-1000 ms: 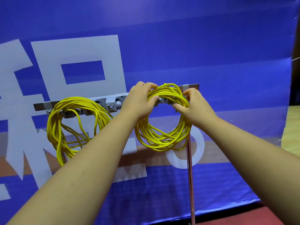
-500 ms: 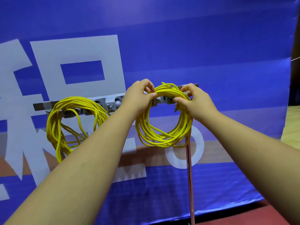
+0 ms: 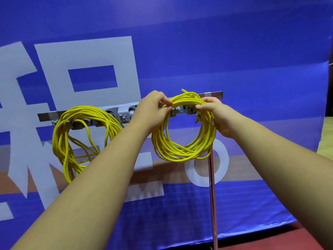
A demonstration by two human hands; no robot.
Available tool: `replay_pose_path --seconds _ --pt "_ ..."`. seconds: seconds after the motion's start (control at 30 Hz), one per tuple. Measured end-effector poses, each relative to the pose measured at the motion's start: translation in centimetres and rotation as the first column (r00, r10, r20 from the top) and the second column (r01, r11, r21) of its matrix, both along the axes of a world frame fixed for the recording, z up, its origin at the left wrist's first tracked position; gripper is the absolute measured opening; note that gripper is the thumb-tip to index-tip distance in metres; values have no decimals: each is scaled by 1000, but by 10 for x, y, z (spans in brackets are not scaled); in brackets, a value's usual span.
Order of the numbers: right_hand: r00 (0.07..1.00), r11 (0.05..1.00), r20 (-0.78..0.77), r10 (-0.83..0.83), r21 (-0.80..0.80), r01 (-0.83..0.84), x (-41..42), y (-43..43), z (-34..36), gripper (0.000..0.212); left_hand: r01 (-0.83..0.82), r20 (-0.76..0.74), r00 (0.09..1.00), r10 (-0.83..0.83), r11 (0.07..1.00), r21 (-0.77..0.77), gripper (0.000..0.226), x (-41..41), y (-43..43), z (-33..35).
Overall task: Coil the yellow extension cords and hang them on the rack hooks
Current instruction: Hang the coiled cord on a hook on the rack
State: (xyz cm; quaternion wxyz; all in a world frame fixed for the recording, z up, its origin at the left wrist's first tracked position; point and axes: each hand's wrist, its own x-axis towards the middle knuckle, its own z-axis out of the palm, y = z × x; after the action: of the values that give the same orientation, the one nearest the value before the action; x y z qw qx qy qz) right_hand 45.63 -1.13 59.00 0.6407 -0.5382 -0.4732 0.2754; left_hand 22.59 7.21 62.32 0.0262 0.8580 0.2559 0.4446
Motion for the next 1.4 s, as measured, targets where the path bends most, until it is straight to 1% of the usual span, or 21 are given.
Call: replay_pose_path --seconds 0.1,0.17,0.37,0.47,0.57,0.63,0.7,0.73,0.8,0.87,0.93,1.1,1.17,1.27,1.4 --pt "994 999 98 -49 -10 51 2 -2 -6 42 -14 -12 1000 14 1000 -11 16 -2 -4 -1" --pt "984 995 151 -95 14 94 2 -6 -10 44 -3 -18 1000 3 1000 -31 20 -2 -5 -3" --pt "960 983 218 -176 99 157 -2 -11 -13 44 -20 -50 999 21 1000 19 20 -1 -6 -4" --pt "948 972 230 -222 130 196 -3 -11 -9 51 -39 -15 999 39 999 -18 20 2 -7 -2" --pt "916 953 279 -289 175 248 -1 -12 -4 59 -67 38 997 69 995 -70 22 4 -7 -2" --pt "895 951 332 -296 192 244 -1 -14 -2 58 -77 39 996 79 995 -57 19 4 -8 -3" --pt "884 953 367 -290 199 230 -2 -14 0 50 -58 55 997 62 997 -59 18 2 -8 -3" --pt "887 954 364 -283 203 221 -2 -14 0 45 -49 66 996 53 997 -62 18 1 -8 -3" --pt "912 953 308 -270 223 207 -4 -11 2 34 -38 83 996 43 997 -61 14 1 -7 -4" --pt "928 949 262 -264 242 201 -5 -9 5 28 -37 98 994 43 998 -59 8 3 -6 -3" --pt "940 947 220 -260 248 204 -9 -7 8 27 -52 97 994 56 997 -49 6 5 -5 -2" --pt "960 942 112 -258 249 224 -15 4 13 23 -94 110 990 93 996 8 10 11 -3 -3" --pt "953 927 101 -285 282 247 -21 7 12 22 -104 119 988 101 994 19 11 13 -2 -4" --pt "934 889 72 -349 341 306 -25 16 8 25 -119 105 988 111 990 70 13 16 -1 -7" --pt "939 906 60 -339 290 308 -24 16 12 25 -94 145 986 86 994 47 19 14 1 -4"
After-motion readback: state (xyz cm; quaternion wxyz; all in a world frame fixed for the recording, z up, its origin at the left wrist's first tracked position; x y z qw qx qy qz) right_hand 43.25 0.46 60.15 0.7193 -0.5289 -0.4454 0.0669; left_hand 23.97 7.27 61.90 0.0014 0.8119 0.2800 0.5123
